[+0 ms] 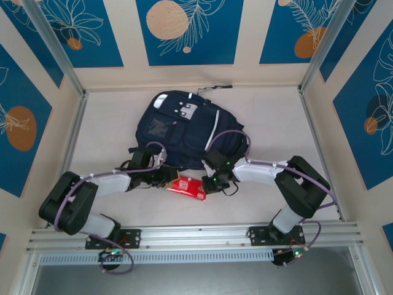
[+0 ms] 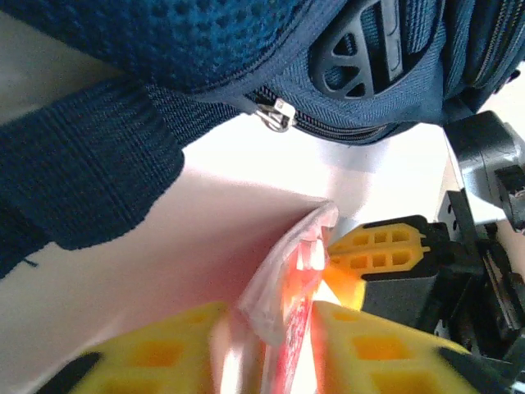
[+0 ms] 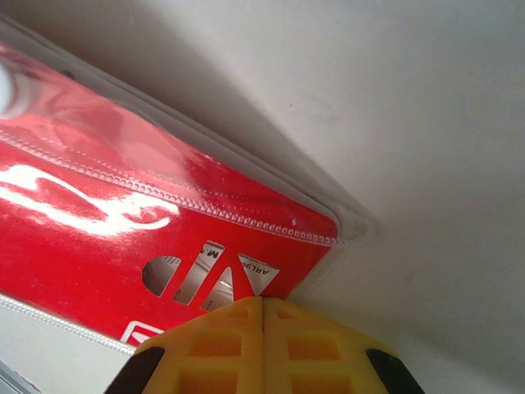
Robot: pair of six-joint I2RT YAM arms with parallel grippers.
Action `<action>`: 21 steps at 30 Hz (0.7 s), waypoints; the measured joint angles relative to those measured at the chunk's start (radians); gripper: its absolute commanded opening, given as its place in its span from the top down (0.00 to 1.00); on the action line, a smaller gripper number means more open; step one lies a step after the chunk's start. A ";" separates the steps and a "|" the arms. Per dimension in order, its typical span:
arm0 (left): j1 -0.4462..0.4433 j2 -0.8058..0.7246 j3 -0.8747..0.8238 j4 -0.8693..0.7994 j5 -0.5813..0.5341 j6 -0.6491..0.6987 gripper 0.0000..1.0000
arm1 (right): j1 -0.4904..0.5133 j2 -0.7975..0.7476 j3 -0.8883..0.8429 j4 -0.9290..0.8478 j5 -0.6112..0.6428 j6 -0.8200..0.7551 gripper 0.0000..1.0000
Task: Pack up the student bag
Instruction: Pick up the loose stationery from the bottom-center of the table.
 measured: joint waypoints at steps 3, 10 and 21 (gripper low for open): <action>-0.002 -0.014 0.000 0.004 0.014 -0.008 1.00 | -0.004 -0.004 -0.005 0.004 -0.004 0.000 0.97; -0.006 -0.175 0.014 -0.090 -0.002 0.007 1.00 | -0.060 -0.130 -0.069 -0.021 0.027 0.015 0.61; -0.005 -0.451 0.043 -0.143 -0.043 -0.065 1.00 | -0.380 -0.581 -0.143 0.090 -0.306 0.154 0.08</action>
